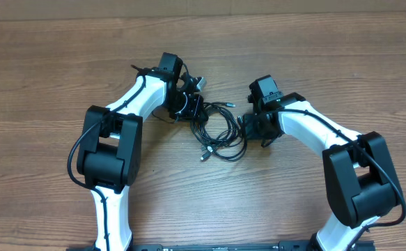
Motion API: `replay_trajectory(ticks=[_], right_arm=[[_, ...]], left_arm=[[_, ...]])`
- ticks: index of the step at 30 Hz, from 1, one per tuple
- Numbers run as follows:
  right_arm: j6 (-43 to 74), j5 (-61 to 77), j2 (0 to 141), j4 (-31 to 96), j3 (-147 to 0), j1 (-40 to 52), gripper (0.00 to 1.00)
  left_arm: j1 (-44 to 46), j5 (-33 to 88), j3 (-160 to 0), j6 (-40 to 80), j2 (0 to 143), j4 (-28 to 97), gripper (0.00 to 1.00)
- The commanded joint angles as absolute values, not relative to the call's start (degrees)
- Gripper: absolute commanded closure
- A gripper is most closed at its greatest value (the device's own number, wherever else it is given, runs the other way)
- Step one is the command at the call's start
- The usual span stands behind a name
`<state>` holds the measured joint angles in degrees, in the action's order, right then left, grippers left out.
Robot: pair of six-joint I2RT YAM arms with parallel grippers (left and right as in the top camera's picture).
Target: Untangle cables
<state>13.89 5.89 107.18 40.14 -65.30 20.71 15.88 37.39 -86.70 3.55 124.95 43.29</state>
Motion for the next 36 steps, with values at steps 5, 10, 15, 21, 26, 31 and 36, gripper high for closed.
replay_trajectory(ticks=[5,10,15,21,26,31,36], right_arm=[[19.6,-1.3,106.7,40.3,-58.8,21.0,0.58],[28.7,-1.3,106.7,46.0,-53.3,21.0,0.56],[27.6,5.3,106.7,55.6,-53.4,21.0,0.51],[16.0,18.6,106.6,63.2,-57.7,20.5,0.64],[12.0,22.4,106.6,72.0,-70.9,19.5,0.64],[6.0,27.5,106.6,78.0,-82.8,19.5,0.62],[4.2,29.2,106.6,80.2,-89.6,19.5,0.56]], left_arm=[[16.1,37.7,-86.6,5.4,125.2,43.4,0.89],[14.8,42.1,-86.6,3.3,125.1,42.0,0.96],[12.1,54.1,-86.9,-2.1,125.1,39.5,0.95],[7.6,77.3,-88.3,-10.6,125.1,38.3,0.96],[5.5,84.2,-88.8,-12.1,124.7,39.1,0.96],[5.7,88.8,-88.8,-17.9,124.7,42.2,0.96],[5.7,90.6,-88.8,-18.7,124.7,42.3,0.96]])
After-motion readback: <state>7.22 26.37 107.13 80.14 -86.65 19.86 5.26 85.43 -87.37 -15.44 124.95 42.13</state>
